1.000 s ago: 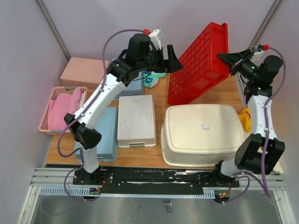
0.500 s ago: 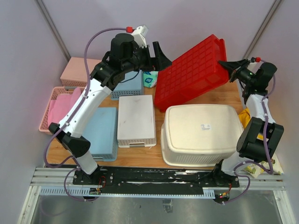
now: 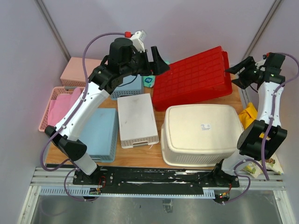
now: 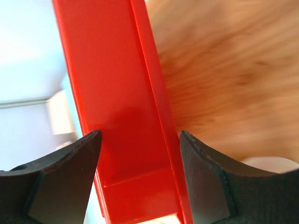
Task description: Turn the large container upside down
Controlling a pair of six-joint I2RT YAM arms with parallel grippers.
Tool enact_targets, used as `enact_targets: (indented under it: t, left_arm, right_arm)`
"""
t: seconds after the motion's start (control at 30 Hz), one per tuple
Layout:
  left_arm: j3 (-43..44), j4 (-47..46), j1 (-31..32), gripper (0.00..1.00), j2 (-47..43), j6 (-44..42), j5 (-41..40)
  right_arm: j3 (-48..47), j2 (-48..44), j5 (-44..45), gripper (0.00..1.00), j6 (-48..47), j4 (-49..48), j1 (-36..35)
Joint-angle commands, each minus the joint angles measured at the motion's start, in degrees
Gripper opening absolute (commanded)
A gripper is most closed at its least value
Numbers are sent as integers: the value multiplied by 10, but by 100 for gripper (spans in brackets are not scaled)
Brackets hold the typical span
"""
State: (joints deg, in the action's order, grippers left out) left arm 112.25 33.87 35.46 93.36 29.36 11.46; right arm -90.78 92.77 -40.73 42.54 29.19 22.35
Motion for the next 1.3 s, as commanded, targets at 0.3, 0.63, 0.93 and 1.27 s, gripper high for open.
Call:
enact_targets:
  t: [0.3,0.63,0.93,1.27]
  left_arm:
    - [-71,-21,-1,99,-80,5,-40]
    - [-356,-140,-1,99,-300,-22,-160]
    - [-536,-122,-1,99,-482,-21,-232]
    - [-640,-58,-1,99,-675,-14,-297]
  right_arm:
    - [-103,-26,450,69,-241,306,-27]
    - [7,-241,367,69,-327,163,-221]
    - [167,-384,345,74,-333,146,-309]
    - [221,-435,449,74,-338,157,-310]
